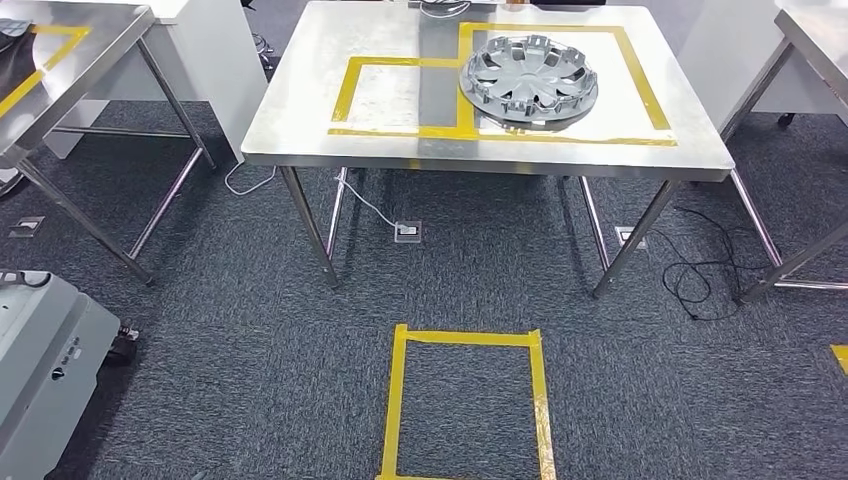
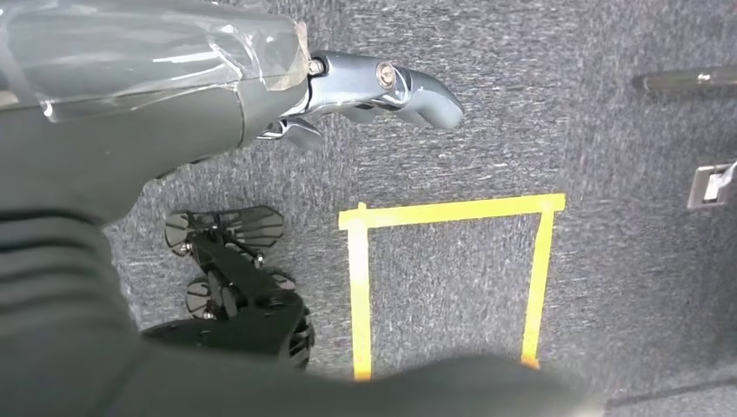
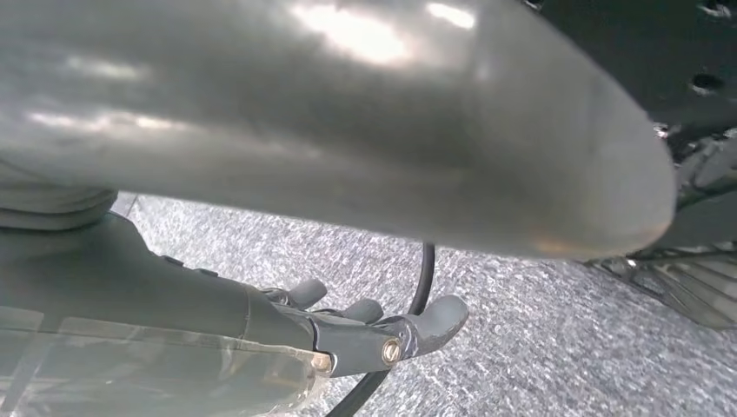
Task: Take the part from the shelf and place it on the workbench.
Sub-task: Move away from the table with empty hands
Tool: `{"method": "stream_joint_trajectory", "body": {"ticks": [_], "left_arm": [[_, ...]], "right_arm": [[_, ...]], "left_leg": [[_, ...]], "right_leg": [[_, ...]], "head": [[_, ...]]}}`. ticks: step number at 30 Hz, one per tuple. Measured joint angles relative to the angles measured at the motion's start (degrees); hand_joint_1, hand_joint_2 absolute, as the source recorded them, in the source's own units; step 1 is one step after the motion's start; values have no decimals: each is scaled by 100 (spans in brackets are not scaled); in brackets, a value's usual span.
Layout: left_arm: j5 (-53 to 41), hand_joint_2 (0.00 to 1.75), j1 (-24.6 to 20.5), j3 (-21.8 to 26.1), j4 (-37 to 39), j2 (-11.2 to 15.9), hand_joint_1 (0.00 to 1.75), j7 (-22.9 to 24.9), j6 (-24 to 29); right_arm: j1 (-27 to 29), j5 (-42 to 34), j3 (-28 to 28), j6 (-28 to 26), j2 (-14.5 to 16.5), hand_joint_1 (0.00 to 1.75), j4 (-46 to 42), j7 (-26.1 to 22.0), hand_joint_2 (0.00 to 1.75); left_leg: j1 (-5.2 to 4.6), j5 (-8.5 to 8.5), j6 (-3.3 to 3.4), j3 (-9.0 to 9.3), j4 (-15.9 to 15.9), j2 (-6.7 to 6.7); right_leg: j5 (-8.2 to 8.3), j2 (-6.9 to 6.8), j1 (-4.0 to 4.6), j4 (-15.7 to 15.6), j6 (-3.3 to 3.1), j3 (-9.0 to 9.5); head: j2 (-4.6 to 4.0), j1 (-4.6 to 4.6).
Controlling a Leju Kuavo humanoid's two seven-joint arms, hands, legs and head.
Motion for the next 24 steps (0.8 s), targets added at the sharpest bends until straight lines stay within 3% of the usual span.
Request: {"method": "stream_joint_trajectory", "body": {"ticks": [2, 5, 8, 9, 10, 11, 13, 15, 18, 20, 24], "left_arm": [[7, 175, -12, 30, 12, 23, 0, 9, 8], [24, 175, -24, 94, 19, 33, 0, 37, 8], [34, 175, -37, 142, 43, 32, 0, 49, 9], [34, 175, -37, 154, 55, 32, 0, 49, 10], [34, 175, -36, 166, 69, 31, 0, 49, 12], [34, 175, -38, 177, 81, 31, 0, 48, 13], [34, 175, -42, 199, 103, 30, 0, 47, 14], [32, 175, -46, 215, 115, 33, 0, 45, 14], [23, 175, -49, 230, 130, 42, 0, 44, 14], [20, 175, -49, 242, 142, 44, 0, 44, 14], [15, 175, -52, 255, 161, 62, 0, 48, 21]], "right_arm": [[-4, -22, -45, -20, -4, 0, 7, 8, 175], [-2, -52, -89, -54, -13, 0, 10, 12, 175], [0, -143, -161, -103, -22, 0, 11, 35, 175], [2, -181, -188, -115, -23, 0, 11, 48, 175], [4, -212, -215, -119, -23, 0, 11, 60, 175], [5, -237, -239, -120, -25, 0, 11, 69, 175], [1, -272, -286, -120, -34, 0, 11, 78, 175], [-5, -308, -328, -119, -45, 0, 11, 95, 175], [-6, -339, -377, -116, -51, 0, 11, 127, 175], [-4, -339, -402, -114, -51, 0, 11, 132, 175], [0, -340, -439, -113, -42, 0, 11, 134, 175]], "left_leg": [[-33, 10, 33, -3, -73, -1], [7, 130, 116, 20, -220, 10], [2, 197, 157, -21, -263, 19], [-3, 203, 158, -36, -256, 20], [-7, 205, 157, -44, -247, 19], [-8, 204, 153, -48, -233, 15], [-9, 188, 128, -53, -190, 6], [-32, 165, 80, -70, -139, -1], [-42, 166, 3, -101, -115, -5], [-26, 25, -60, -175, 57, -3], [29, -679, -171, -755, 1409, 0]], "right_leg": [[31, -4, 3, -13, 50, -22], [-92, -6, 1, 176, 85, -136], [-570, -3, -7, 1220, 54, -621], [-665, -3, -10, 1516, 71, -748], [-673, -4, -14, 1615, 106, -776], [-584, -4, -19, 1464, 155, -684], [-283, -5, -32, 646, 223, -257], [-98, -2, -21, 41, 177, 33], [-50, 0, -9, -41, 53, 54], [-18, -1, -41, -56, -10, 53], [9, -6, -43, -56, -61, 21]], "head": [[-1, -2], [0, 10], [0, 26], [-1, 27], [-1, 27], [-1, 28], [-1, 29], [-1, 25], [-1, 21], [-1, 10], [-1, -12]]}}
